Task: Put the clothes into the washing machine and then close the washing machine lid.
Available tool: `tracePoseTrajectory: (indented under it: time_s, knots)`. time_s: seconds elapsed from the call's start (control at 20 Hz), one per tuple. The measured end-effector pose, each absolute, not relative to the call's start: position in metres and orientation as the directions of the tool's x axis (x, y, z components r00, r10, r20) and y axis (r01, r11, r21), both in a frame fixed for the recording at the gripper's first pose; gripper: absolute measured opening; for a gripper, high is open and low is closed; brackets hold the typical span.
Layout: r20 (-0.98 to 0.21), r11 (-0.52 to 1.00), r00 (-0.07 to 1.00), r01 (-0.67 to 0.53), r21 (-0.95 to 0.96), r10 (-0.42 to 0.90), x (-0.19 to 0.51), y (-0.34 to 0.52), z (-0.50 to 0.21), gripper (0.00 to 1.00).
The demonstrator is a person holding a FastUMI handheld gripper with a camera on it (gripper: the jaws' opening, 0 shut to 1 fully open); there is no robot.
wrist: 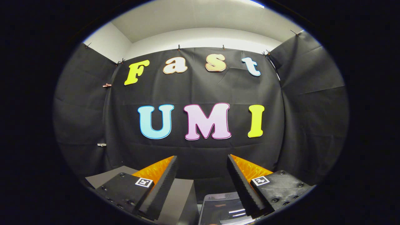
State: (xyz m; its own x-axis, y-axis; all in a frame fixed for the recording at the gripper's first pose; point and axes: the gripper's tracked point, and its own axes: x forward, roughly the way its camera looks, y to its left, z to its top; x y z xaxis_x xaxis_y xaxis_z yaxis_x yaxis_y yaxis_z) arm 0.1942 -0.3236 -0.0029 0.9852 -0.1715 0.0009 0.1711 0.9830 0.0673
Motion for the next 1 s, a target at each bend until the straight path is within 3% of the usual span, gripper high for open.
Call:
tracePoseTrajectory:
  time_s: [1.0]
  knots:
    - [-0.050,0.985,0.986,0.160,0.058,-0.157,0.197,-0.318,-0.023,0.99]
